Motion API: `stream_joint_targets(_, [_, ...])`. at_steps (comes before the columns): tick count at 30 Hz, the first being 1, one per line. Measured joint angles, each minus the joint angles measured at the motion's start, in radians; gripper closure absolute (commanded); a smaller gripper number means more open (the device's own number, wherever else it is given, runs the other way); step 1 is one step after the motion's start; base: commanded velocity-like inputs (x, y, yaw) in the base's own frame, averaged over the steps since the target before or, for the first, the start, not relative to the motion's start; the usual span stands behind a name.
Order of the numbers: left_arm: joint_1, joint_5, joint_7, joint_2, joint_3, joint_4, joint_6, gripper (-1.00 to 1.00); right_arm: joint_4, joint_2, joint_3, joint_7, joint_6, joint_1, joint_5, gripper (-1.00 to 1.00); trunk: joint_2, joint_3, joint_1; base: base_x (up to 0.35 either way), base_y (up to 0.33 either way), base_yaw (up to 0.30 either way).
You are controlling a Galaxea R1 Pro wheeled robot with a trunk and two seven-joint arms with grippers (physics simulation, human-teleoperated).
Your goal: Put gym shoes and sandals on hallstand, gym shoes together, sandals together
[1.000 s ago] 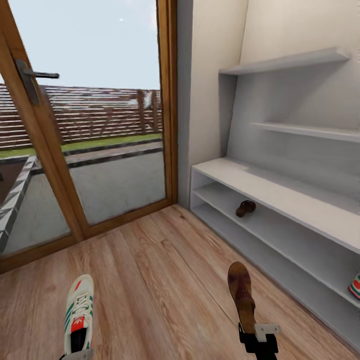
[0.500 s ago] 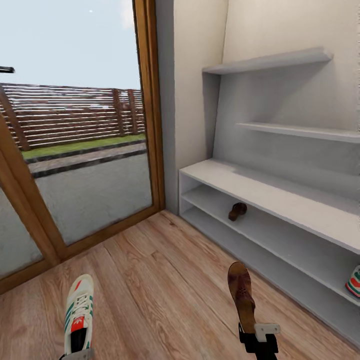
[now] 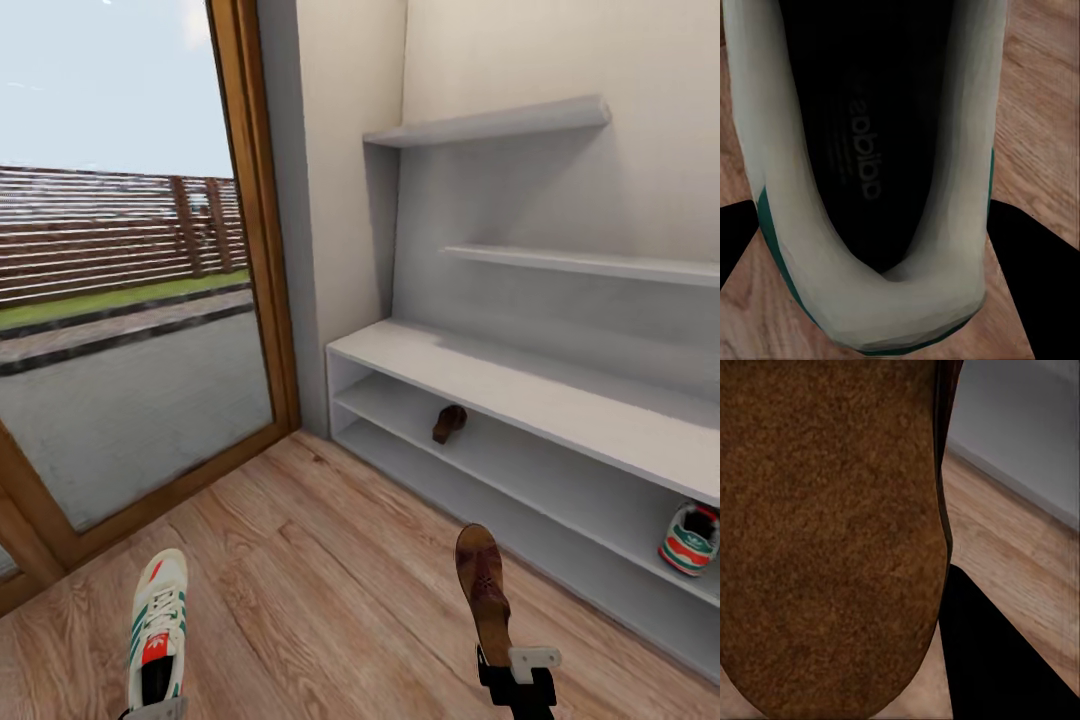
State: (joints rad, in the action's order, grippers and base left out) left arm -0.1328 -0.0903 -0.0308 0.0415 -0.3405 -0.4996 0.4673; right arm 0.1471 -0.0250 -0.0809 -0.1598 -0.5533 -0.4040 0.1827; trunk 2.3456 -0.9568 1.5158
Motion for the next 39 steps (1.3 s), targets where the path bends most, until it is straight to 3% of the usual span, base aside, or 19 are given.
stream_joint_targets(39, [0.000,0.000,0.000,-0.001,0.001,0.001,0.000,1.00,0.000,0.000,0.000,0.000,0.000,0.000,0.000,1.00,0.000,0.000,0.000,0.000,0.000,-0.263])
